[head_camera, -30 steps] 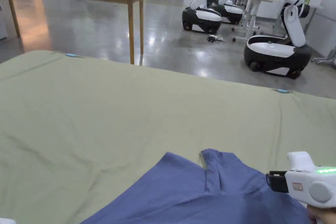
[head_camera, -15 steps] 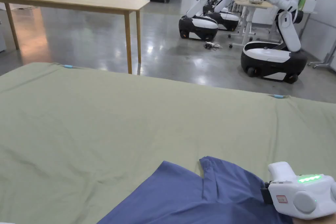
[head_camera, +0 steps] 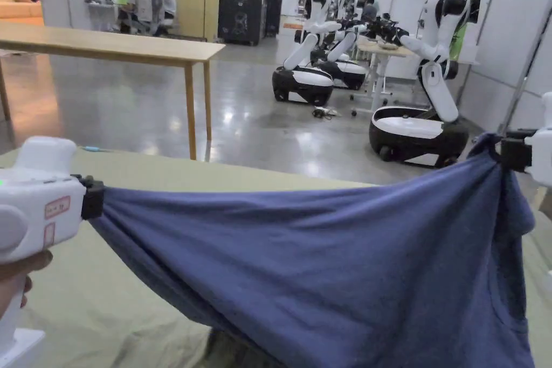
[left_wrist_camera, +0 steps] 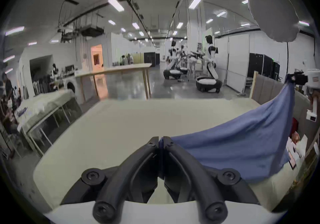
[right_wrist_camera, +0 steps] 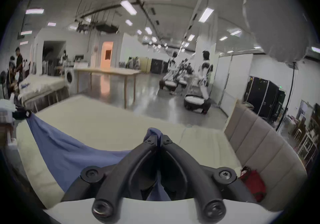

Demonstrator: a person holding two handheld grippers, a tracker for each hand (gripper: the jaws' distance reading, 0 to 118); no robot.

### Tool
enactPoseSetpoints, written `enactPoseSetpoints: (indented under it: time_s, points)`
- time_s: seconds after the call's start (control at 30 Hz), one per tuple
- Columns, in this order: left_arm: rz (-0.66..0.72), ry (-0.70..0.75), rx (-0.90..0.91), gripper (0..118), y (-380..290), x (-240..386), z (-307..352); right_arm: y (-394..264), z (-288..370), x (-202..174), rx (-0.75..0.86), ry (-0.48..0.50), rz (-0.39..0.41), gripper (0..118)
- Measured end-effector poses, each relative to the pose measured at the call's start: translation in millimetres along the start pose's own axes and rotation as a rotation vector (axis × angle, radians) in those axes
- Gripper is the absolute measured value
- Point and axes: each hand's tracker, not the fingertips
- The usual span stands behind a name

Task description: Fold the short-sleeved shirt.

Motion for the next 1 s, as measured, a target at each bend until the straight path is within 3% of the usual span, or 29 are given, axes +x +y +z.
enactPoseSetpoints:
  time_s: [0.2, 0.5, 0.67, 1.0]
  points:
    - [-0.022, 0.051, 0.142, 1, 128, 18, -38, 89, 7, 44, 0.139, -0.042, -0.032, 7]
    - [-0.103, 0.166, 0.338, 1, 254, 38, -44, 166, -5, 54, 0.279, -0.145, -0.046, 7]
    - [-0.117, 0.191, 0.337, 1, 243, 40, -65, 149, -30, 51, 0.288, -0.12, -0.068, 7]
    - [-0.091, 0.207, 0.201, 1, 118, 45, -157, 33, -102, 43, 0.143, -0.136, -0.097, 7]
